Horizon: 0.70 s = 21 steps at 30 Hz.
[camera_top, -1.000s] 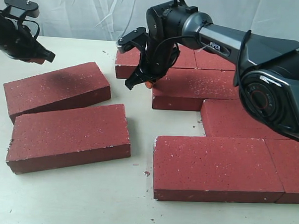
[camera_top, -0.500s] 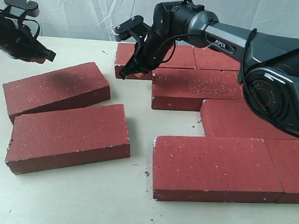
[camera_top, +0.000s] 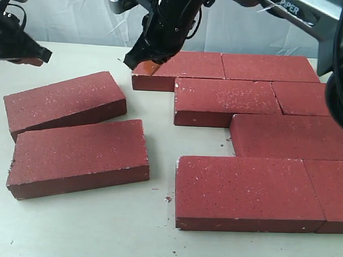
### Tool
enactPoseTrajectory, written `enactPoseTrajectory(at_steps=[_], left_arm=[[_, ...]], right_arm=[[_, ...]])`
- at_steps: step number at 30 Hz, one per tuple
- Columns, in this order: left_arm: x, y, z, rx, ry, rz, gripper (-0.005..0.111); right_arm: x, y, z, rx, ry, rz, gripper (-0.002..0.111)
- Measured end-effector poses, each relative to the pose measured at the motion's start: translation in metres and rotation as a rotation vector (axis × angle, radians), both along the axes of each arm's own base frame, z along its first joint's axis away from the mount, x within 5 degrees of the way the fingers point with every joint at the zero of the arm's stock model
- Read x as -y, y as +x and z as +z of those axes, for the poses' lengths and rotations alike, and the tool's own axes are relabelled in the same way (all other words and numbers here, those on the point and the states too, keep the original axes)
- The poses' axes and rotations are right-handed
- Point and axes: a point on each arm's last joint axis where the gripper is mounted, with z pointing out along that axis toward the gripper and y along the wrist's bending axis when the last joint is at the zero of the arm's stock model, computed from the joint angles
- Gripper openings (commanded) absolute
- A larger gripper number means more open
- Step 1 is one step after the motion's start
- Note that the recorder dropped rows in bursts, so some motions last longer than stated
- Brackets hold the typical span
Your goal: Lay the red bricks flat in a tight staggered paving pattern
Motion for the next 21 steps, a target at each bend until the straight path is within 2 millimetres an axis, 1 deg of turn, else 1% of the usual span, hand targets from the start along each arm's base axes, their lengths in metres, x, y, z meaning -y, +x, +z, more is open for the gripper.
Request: enactPoseTrajectory(at_steps=[3,4,5,6,7,8,10,11,13,15,17,19,21], left_arm=[[0.001,-0.023,0.001,-0.032,0.001,-0.02,0.0],[0.001,-0.039,0.0,-0.047,0.01,-0.027,0.0],[0.001,-0.048,-0.002,-0.056,0.015,-0.029,0.0],[0.0,-0.062,-0.005,-0.068,0.028,-0.033,0.0],[0.0,-0.069,-0.008,-0.08,0.037,-0.035,0.0],[-0.001,-0.082,-0.013,-0.112,0.06,-0.053,0.0],[-0.002,-0.1,-0.024,-0.194,0.099,-0.096,0.0],[-0.003,-0.103,-0.027,-0.206,0.111,-0.104,0.0],[-0.005,-0.106,-0.029,-0.218,0.143,-0.121,0.0],[-0.006,-0.106,-0.029,-0.218,0.16,-0.129,0.0],[-0.006,-0.102,-0.028,-0.17,0.156,-0.104,0.0],[-0.005,-0.088,-0.02,-0.018,0.081,0.017,0.0],[-0.006,-0.078,-0.013,0.079,0.01,0.121,0.0]], right_arm=[[0.005,-0.006,0.009,-0.017,0.005,-0.05,-0.001],[0.009,-0.013,0.009,-0.04,-0.004,-0.066,-0.001],[0.011,-0.017,0.006,-0.061,-0.018,-0.067,-0.001],[0.018,-0.028,0.001,-0.1,-0.044,-0.071,-0.001],[0.022,-0.033,-0.002,-0.116,-0.058,-0.067,-0.001],[0.032,-0.048,-0.009,-0.156,-0.096,-0.044,-0.001],[0.042,-0.063,-0.017,-0.164,-0.111,-0.024,-0.001],[0.045,-0.068,-0.023,-0.164,-0.111,-0.02,-0.001],[0.048,-0.077,-0.043,-0.175,-0.089,0.014,-0.001],[0.047,-0.079,-0.059,-0.142,-0.057,0.048,-0.001],[0.044,-0.076,-0.063,-0.083,-0.02,0.064,-0.001],[0.041,-0.071,-0.061,-0.027,0.016,0.054,-0.001],[0.04,-0.07,-0.06,-0.015,0.021,0.057,-0.001]])
